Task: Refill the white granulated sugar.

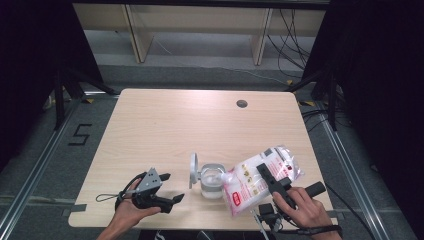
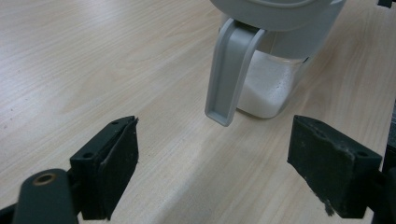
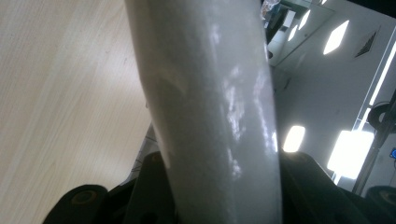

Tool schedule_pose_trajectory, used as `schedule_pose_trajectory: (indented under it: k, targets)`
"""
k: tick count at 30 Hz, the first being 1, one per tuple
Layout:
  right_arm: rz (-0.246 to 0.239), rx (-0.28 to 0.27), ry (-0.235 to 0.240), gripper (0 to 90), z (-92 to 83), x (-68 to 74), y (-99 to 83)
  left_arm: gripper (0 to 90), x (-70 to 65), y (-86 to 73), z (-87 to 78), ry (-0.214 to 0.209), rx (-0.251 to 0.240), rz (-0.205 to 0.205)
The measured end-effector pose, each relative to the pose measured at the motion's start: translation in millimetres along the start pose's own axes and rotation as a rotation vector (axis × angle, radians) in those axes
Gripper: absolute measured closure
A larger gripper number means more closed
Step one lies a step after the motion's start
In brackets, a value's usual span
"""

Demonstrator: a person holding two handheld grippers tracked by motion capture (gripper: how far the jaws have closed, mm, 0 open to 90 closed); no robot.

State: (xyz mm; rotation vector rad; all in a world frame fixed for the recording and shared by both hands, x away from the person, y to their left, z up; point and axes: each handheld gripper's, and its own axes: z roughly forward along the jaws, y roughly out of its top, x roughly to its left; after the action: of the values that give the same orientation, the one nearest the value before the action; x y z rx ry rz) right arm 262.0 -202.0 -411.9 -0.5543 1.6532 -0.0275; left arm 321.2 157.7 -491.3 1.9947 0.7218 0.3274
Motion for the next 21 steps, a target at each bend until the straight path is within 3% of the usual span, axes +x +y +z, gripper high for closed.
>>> schedule_pose_trajectory:
  k: [7, 8, 9, 11, 12, 15, 21]
  targets:
    - [0.025, -0.003, 0.000, 70.0, -0.6, 0.4, 0.3, 15.8, -0.2, 0.1, -0.3, 0.004, 0.001, 0.000]
    - [0.008, -0.008, -0.004, 70.0, -0.1, -1.2, -0.5, 15.8, -0.1, 0.0, -0.2, 0.002, 0.000, 0.000]
    - [0.032, 0.001, 0.001, 70.1, -0.4, 0.8, -1.3, 15.8, 0.0, 0.0, 0.0, -0.001, 0.000, -0.001]
    - [0.006, -0.005, -0.004, 70.1, 0.1, -0.5, -1.7, 15.8, -0.1, 0.0, 0.1, -0.001, 0.002, 0.000]
    - [0.044, 0.007, 0.005, 70.2, -0.8, 2.3, -1.2, 15.8, -0.1, 0.0, 0.2, -0.001, 0.003, 0.000]
    - [0.006, -0.016, 0.000, 70.3, 1.0, 0.2, 0.6, 15.8, 0.0, 0.0, -0.1, 0.000, 0.000, 0.000]
    - [0.034, -0.008, 0.003, 70.4, 0.1, 0.9, -1.1, 15.8, 0.0, 0.0, 0.0, 0.000, 0.001, 0.000]
